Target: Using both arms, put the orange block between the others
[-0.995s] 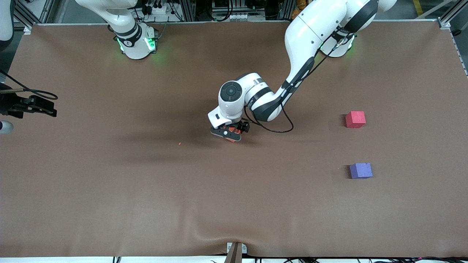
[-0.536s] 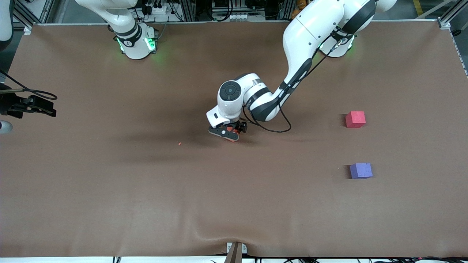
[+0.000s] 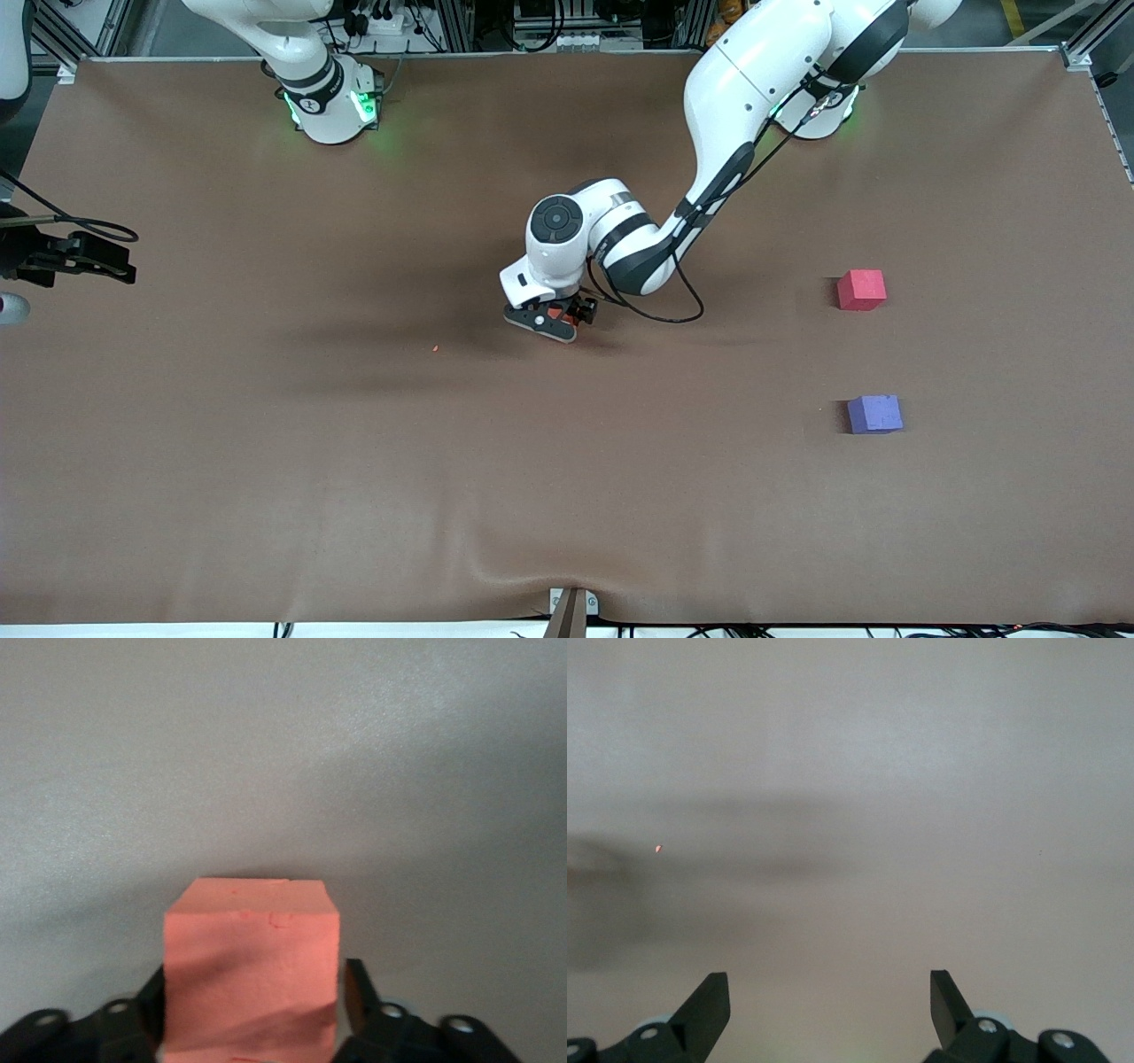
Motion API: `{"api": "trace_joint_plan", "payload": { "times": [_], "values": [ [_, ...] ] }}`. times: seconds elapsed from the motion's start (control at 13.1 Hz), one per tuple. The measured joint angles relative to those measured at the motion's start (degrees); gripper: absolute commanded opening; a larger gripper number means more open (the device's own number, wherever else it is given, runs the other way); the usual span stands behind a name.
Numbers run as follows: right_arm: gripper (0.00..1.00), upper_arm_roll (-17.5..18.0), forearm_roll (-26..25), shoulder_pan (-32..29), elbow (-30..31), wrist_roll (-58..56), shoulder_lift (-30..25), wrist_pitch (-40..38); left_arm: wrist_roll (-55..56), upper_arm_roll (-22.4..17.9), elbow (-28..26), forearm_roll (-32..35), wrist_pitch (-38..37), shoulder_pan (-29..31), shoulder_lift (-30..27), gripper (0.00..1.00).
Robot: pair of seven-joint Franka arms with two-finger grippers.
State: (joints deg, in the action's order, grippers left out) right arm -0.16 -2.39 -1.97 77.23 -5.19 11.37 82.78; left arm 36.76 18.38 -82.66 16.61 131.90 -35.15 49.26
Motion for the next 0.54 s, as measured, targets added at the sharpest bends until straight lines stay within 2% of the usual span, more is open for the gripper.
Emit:
{"api": "trace_joint_plan", "payload": {
  "times": [0.31,0.54],
  "values": [
    [1.00,0.0,0.0,0.0,0.0,0.0,0.0,0.0,-4.0,0.0,0.1,4.1,0.2,0.0,0.0,0.00],
    [1.00,0.0,0.0,0.0,0.0,0.0,0.0,0.0,-4.6,-0.3,0.0,4.7,-1.5,2.0,-0.8,0.00]
  ]
}}
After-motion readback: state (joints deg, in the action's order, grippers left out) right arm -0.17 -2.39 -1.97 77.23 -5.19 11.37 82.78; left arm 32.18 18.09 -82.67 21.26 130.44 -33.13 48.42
